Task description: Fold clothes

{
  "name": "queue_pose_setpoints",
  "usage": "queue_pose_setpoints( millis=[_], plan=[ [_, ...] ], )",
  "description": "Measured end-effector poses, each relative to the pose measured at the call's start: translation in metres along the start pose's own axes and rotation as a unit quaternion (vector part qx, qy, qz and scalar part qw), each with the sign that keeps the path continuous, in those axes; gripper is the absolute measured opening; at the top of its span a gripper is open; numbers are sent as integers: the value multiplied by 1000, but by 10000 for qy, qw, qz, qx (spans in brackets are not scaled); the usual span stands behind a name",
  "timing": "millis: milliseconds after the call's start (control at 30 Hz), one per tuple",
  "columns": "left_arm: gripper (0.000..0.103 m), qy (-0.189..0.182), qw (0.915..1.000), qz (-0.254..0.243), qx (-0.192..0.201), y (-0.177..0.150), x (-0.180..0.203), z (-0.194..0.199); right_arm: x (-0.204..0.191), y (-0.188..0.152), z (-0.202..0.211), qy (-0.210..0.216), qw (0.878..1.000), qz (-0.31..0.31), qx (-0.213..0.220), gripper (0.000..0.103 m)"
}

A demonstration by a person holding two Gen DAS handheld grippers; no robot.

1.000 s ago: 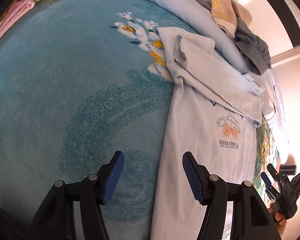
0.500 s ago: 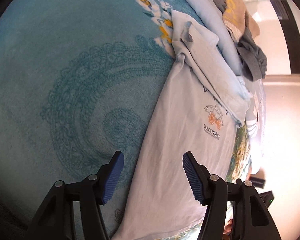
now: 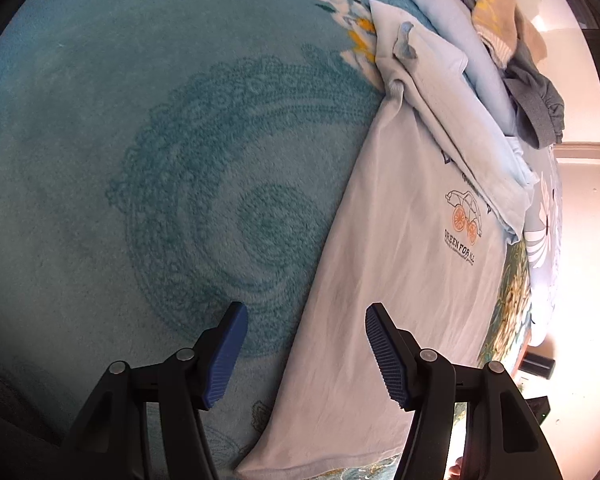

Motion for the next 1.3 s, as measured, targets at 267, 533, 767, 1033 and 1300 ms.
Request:
queue_pose_setpoints(
  millis=[267, 533, 767, 1033, 1300],
  plan=[
    [54, -76, 9979, -14, -640, -19, 6, -20, 0, 2, -12, 277, 9983, 354, -380, 62],
    [39, 242, 9956, -225, -873, -25, 10, -25, 4, 3, -15, 374, 9953, 676, -577, 52],
    [13, 275, 9936, -119, -1089, -30, 4, -26, 15, -7, -20, 489, 9941, 439, -867, 29],
    [4, -410, 9978, -238, -466, -19, 14, 9, 8, -8, -9, 868, 9905, 601, -881, 3],
    [4, -645, 9925, -890, 535, 23, 45, 45, -31, 51, 12, 1513, 9865, 593, -187, 3]
  ],
)
Point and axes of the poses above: each gripper's, at about its wrist camera, not at the fingertips, and z roughly against the way its jaws point, x to its right, y to its top, the point moved 2 cm from there along -z, roughly the way its jaws point, and after that the axes turned 2 degrees about -y, right-handed, at the moved point
